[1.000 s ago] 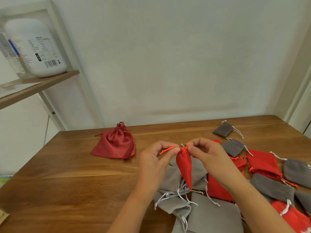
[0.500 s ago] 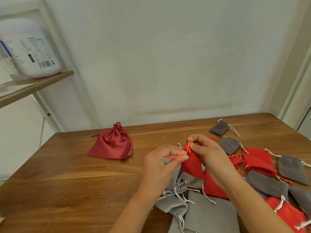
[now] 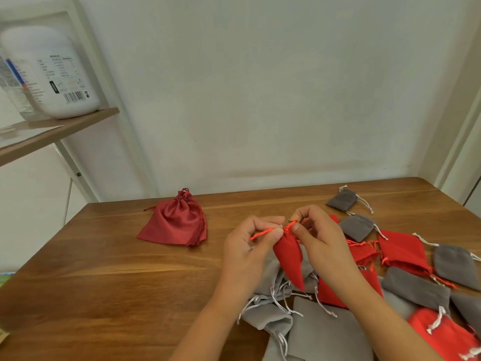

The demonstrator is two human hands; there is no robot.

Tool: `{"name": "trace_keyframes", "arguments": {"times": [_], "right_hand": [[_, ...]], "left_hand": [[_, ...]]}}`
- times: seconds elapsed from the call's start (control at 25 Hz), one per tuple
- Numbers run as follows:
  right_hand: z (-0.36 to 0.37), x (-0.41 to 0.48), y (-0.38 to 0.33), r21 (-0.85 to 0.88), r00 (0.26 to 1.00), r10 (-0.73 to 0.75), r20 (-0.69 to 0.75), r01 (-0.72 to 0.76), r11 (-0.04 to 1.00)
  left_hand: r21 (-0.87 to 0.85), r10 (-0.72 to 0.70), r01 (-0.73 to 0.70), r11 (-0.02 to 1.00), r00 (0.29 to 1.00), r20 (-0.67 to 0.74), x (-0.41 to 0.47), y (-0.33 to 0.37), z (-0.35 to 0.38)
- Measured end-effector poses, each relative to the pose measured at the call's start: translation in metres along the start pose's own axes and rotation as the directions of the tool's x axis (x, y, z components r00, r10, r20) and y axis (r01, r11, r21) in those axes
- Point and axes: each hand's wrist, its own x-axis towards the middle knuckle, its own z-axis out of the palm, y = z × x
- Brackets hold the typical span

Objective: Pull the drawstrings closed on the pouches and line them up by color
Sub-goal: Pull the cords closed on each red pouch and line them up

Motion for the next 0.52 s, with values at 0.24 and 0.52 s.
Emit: {"name": "trace_keyframes", "arguments": {"times": [0.24,0.52], "right_hand": [[0.006,-0.008,-0.003,-0.068,0.985,-0.162,0.055,0.166,0.984],[0.008,-0.014,-0.006,-0.220,0.906,-0.367,0.212,0.410,0.885]], "left_hand": [[-0.230,-0.259,0.244,0.942,0.965,-0.034,0.007,0.008,-0.008],[-0.146,-0.533,0.584,0.799,0.799,0.279,0.014,0.011,-0.031]]}}
